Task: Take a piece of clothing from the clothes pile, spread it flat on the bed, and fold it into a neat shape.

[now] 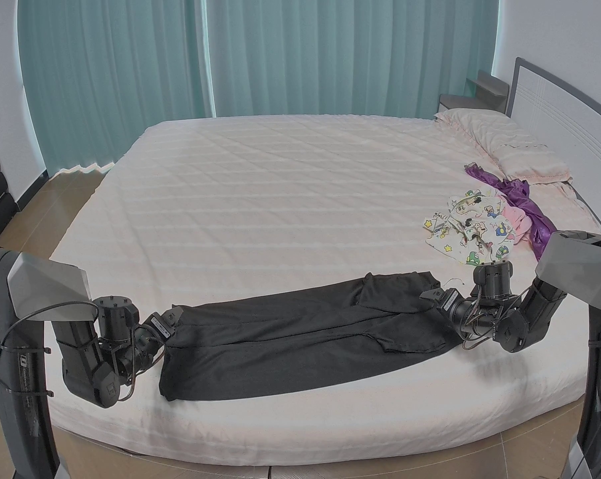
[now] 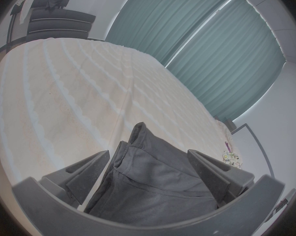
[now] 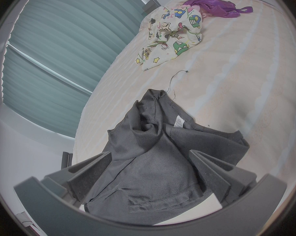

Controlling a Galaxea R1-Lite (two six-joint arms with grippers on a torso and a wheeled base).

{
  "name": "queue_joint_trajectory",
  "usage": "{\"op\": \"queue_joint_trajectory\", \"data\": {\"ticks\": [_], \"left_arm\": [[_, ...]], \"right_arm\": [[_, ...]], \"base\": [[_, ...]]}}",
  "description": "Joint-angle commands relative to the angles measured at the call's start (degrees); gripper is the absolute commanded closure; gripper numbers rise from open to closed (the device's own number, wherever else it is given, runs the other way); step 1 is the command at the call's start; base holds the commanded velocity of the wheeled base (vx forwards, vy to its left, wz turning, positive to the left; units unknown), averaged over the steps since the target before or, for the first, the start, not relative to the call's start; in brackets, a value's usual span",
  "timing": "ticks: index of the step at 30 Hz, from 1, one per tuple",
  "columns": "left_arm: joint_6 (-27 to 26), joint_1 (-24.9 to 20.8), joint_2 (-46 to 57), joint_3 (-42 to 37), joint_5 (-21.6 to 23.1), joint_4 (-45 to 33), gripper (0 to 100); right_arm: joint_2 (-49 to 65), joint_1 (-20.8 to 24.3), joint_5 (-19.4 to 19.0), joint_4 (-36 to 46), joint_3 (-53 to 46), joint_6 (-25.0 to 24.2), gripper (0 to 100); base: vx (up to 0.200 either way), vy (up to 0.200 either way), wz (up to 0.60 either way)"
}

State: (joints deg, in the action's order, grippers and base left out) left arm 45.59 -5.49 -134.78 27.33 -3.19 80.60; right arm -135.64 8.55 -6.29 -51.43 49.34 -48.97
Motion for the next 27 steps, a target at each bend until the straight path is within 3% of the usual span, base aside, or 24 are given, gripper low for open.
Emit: {"op": "queue_joint_trajectory", "data": {"ticks": [1, 3, 4, 8, 13, 18, 27], "left_arm": [[-0.9, -0.1, 1.6, 11.3, -0.5, -10.7, 0], [-0.9, -0.1, 1.6, 11.3, -0.5, -10.7, 0], [-1.6, -0.1, 1.0, 15.9, -0.5, -13.6, 0], [-2.4, -0.1, -1.4, 21.4, -0.5, -18.0, 0], [-3.8, -0.3, -4.2, 24.4, -0.4, -20.2, 0], [-9.3, -0.1, -7.2, 25.8, -0.7, -20.3, 0], [-9.5, -0.3, -7.3, 24.2, -0.7, -20.6, 0]], "right_arm": [[-1.3, 0.4, 0.0, -1.1, -0.2, 0.1, 0], [-1.3, 0.4, 0.0, -1.1, -0.2, 0.1, 0], [-1.3, 0.5, 0.0, -1.1, -0.3, 0.1, 0], [-1.7, 0.4, 0.0, -1.2, -0.1, 0.1, 0], [-2.1, 0.4, 0.1, -1.2, 0.1, 0.2, 0], [-2.1, 0.4, 0.1, -1.2, 0.1, 0.2, 0], [-2.1, 0.4, 0.1, -1.2, 0.2, 0.2, 0]], "base": [[0.000, 0.000, 0.00], [0.000, 0.000, 0.00], [0.000, 0.000, 0.00], [0.000, 0.000, 0.00], [0.000, 0.000, 0.00], [0.000, 0.000, 0.00], [0.000, 0.000, 0.00]]}}
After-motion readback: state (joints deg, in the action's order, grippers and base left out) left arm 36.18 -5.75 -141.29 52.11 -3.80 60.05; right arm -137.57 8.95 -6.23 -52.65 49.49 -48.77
